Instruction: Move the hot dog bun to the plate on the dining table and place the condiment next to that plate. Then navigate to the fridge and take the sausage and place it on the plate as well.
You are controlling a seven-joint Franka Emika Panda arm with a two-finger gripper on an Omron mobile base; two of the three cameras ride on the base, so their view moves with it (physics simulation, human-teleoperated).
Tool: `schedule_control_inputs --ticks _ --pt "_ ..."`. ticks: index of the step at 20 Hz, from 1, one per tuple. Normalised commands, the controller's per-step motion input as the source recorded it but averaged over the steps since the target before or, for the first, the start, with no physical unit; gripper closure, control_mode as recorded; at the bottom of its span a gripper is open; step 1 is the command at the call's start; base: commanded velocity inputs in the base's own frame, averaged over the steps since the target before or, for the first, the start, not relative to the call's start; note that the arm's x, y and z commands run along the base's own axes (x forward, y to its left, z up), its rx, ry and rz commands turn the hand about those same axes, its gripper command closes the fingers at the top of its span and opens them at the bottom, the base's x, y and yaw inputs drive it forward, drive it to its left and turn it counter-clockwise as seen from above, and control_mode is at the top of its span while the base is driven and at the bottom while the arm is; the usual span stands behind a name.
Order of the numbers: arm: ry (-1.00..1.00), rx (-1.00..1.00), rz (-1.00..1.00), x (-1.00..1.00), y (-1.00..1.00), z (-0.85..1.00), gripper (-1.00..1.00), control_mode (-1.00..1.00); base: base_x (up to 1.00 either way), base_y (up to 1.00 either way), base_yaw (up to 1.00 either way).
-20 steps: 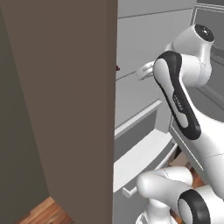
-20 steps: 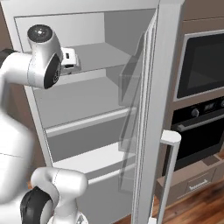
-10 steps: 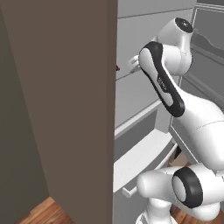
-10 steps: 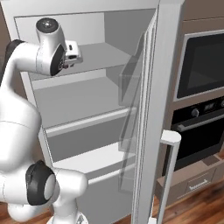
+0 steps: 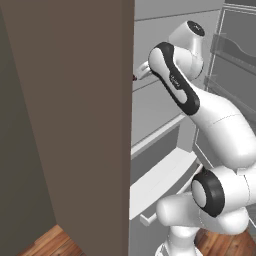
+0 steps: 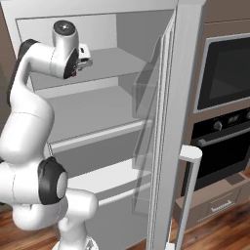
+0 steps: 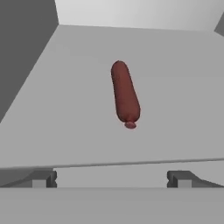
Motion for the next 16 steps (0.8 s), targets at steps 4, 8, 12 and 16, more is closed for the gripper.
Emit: schedule_control_inputs --ticks 4,8,12,16 --pt "0.00 -0.01 0.11 0.47 0.12 -0.20 -1.00 -1.00 0.00 0.00 0.00" --pt "0.00 0.00 0.12 0.48 0.04 -0.16 -1.00 -1.00 0.00 0.00 0.00" --pt "0.00 0.00 0.07 0.44 0.16 -0.09 -1.00 -1.00 0.00 0.00 0.00" --pt "0.01 0.00 0.02 0.42 0.22 -0.02 -1.00 -1.00 0.00 0.00 0.00"
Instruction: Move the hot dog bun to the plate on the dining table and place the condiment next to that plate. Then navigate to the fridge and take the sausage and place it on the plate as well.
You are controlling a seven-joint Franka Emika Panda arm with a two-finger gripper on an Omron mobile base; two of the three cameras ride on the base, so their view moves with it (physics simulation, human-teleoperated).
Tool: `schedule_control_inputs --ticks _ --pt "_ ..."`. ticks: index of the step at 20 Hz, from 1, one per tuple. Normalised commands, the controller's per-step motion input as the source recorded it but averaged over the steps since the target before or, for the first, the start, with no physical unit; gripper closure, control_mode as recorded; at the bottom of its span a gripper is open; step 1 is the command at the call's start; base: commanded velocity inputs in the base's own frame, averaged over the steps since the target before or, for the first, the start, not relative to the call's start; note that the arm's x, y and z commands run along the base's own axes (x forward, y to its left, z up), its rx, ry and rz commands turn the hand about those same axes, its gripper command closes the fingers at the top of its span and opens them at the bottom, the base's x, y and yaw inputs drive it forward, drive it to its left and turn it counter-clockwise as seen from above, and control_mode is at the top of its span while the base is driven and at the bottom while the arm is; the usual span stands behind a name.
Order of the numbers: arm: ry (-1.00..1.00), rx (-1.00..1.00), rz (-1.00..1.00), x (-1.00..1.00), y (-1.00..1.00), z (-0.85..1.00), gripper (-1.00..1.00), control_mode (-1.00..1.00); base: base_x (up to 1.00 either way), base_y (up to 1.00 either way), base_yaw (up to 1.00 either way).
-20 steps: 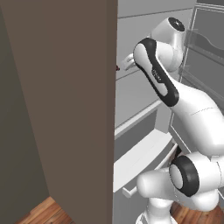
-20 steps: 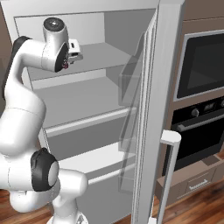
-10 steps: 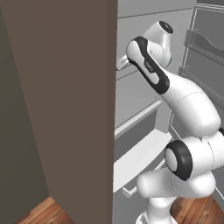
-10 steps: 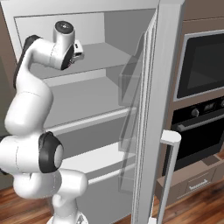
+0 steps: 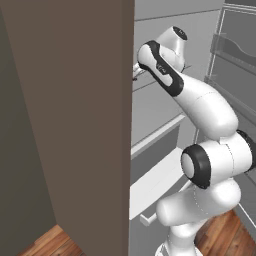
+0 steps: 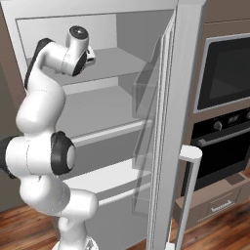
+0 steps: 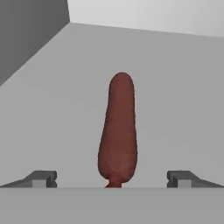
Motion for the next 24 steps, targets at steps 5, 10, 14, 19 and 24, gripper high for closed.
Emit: schedule_control_inputs --ticks 5,10,14,19,24 --pt "0.05 -0.02 0.00 0.38 0.15 -0.02 -1.00 -1.00 0.00 0.00 0.00" --pt "0.08 -0.06 0.00 0.22 0.09 -0.08 -1.00 -1.00 0.00 0.00 0.00" --pt "0.06 -0.06 0.00 0.13 0.11 -0.12 -1.00 -1.00 0.00 0.00 0.00" --pt "0.07 -0.10 0.00 0.03 0.09 -0.26 1.00 -1.00 0.00 0.00 0.00" --pt "0.02 -0.05 0.00 0.00 0.00 -0.23 1.00 -1.00 0.00 0.00 0.00"
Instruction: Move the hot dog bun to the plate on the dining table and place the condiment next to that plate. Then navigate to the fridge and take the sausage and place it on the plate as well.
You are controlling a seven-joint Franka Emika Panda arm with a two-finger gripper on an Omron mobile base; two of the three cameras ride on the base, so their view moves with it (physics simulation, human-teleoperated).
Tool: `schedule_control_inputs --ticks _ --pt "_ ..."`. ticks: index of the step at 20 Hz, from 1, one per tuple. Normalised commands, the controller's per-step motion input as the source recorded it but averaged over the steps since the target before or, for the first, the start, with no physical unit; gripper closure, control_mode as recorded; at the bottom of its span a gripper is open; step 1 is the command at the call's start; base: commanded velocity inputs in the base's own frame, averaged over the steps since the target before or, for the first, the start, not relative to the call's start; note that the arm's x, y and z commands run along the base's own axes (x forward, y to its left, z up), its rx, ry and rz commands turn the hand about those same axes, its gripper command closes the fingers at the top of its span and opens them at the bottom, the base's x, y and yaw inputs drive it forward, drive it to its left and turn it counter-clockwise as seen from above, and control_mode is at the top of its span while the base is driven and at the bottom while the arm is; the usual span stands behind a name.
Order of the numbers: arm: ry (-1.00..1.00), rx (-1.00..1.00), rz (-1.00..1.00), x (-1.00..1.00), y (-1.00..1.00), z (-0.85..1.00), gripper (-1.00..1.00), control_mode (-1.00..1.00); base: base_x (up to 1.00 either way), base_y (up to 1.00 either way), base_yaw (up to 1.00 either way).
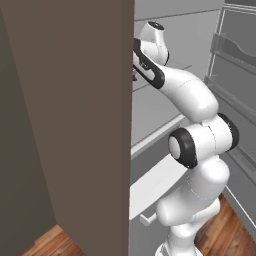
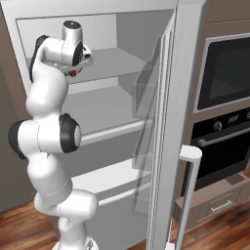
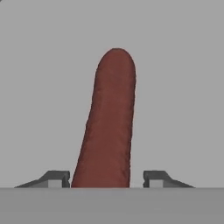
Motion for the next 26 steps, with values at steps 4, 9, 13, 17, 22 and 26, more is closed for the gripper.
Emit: schedule_control_inputs --ticks 4,9,13,17,22,26 --pt "0.00 0.00 0.00 -0.04 0.00 -0.08 1.00 -1.00 0.00 0.00 0.00" --pt "-0.05 0.03 -0.10 -0.69 -0.41 -0.02 1.00 -1.00 0.00 0.00 0.00" --pt "-0.12 0.03 -0.18 -0.83 -0.66 0.03 1.00 -1.00 0.00 0.00 0.00" --pt "-0.18 0.00 -0.19 -0.93 -0.46 0.18 1.00 -1.00 0.00 0.00 0.00" --pt "-0.23 0.00 -0.24 -1.00 -0.22 0.12 1.00 -1.00 0.00 0.00 0.00" --pt "-0.19 0.00 -0.19 -1.00 0.00 0.24 1.00 -1.00 0.00 0.00 0.00"
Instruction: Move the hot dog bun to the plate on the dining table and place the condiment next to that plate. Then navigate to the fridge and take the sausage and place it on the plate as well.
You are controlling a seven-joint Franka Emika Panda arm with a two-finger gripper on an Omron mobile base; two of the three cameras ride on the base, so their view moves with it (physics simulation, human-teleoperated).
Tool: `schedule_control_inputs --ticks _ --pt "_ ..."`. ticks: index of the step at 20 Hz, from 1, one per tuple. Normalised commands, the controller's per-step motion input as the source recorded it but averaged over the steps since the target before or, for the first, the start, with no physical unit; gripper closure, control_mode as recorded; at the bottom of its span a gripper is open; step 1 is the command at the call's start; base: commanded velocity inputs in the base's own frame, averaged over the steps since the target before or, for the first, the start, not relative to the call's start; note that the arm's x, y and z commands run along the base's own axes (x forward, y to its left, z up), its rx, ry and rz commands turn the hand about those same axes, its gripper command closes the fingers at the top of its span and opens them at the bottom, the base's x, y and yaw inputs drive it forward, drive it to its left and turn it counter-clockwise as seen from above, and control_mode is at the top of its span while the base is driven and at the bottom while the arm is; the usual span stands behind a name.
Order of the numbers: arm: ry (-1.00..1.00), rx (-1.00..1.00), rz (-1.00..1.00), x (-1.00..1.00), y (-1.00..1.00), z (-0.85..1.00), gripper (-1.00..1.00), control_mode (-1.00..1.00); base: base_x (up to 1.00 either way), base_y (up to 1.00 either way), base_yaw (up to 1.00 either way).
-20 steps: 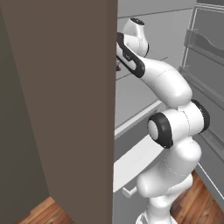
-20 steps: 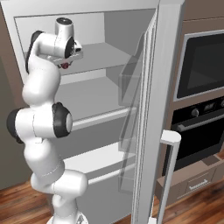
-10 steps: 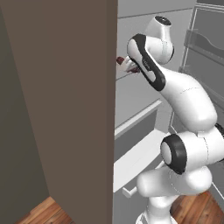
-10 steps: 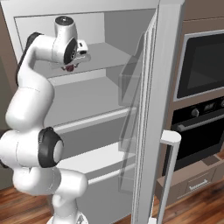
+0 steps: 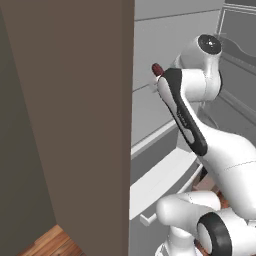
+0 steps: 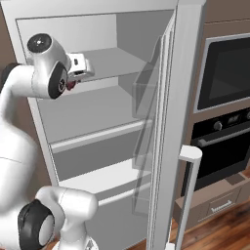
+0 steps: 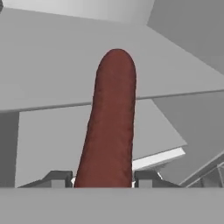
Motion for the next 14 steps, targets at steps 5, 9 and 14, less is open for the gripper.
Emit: schedule_control_inputs --ticks 5,9,14 --pt "-0.15 0.00 -0.13 -1.00 0.01 0.26 1.00 -1.00 0.00 0.00 0.00" --pt "-0.08 0.00 -0.14 -0.96 -0.06 0.12 1.00 -1.00 0.00 0.00 0.00" --pt "-0.04 0.00 -0.13 -0.83 -0.06 -0.01 1.00 -1.00 0.00 0.00 0.00"
